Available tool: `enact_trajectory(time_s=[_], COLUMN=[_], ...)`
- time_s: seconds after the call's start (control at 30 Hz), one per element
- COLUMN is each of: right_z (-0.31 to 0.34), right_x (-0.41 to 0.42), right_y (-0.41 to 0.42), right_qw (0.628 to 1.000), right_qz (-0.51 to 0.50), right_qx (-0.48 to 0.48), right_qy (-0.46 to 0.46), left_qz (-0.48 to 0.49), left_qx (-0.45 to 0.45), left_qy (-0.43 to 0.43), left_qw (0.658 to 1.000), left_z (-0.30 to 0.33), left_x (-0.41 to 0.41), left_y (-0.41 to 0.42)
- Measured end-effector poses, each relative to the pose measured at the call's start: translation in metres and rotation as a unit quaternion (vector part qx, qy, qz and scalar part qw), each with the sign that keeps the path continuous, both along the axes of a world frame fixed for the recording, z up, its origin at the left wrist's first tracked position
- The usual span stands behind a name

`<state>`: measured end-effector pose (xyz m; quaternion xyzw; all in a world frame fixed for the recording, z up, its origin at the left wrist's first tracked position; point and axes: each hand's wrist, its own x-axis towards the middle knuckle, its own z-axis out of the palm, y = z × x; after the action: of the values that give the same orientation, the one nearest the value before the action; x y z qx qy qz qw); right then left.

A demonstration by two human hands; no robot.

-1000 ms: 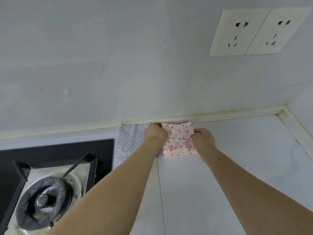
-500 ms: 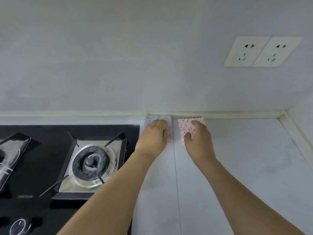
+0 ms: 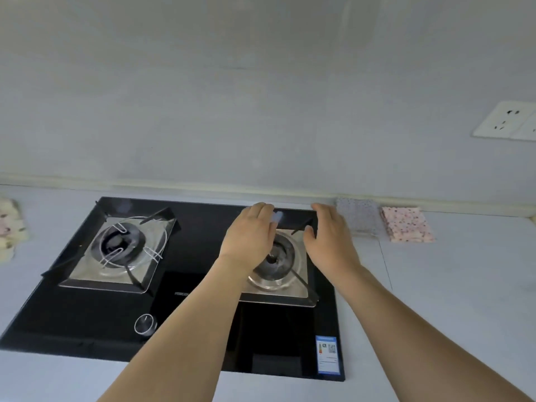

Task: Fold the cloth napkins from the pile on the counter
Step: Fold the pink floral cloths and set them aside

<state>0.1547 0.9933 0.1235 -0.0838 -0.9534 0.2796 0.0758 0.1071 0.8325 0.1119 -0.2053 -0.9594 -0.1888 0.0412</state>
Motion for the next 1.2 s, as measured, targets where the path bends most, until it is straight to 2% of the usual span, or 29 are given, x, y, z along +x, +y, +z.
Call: enact_trajectory(time_s=[0.13,0.33,0.63,0.83,0.93,1.07,1.2], right_z=[0.015,0.023,0.032,0.032,0.038,0.035,0.020], right_x=[0.001,-0.013,-0.051,-0.077,-0.088,-0.111,-0.129], right_y=[-0.054,-0.121,-0.258,-0.373,-0.408,-0.449,-0.509], right_qw=[1.000,0.996,0.993,0.990,0.989,0.983,0.975], right_qz=[0.016,0.084,0.120,0.140,0.145,0.178,0.217], right_qx=[0.001,-0.013,-0.013,-0.018,-0.005,-0.001,-0.014], right_qy=[-0.001,-0.016,-0.017,-0.030,-0.033,-0.033,-0.039], left_qz=[0.012,0.080,0.100,0.109,0.114,0.182,0.190], left_qx=[-0.001,-0.033,-0.034,0.007,0.000,-0.001,0.000], left_qy=[-0.002,0.004,0.018,0.010,0.001,-0.008,-0.042], left_qw=[1.000,0.996,0.994,0.994,0.993,0.983,0.981], left_z=[0.014,0.022,0.031,0.039,0.042,0.036,0.028], left_x=[0.004,0.007,-0.017,-0.047,-0.052,-0.058,-0.059], left_y=[-0.065,-0.148,-0.281,-0.381,-0.427,-0.484,-0.539])
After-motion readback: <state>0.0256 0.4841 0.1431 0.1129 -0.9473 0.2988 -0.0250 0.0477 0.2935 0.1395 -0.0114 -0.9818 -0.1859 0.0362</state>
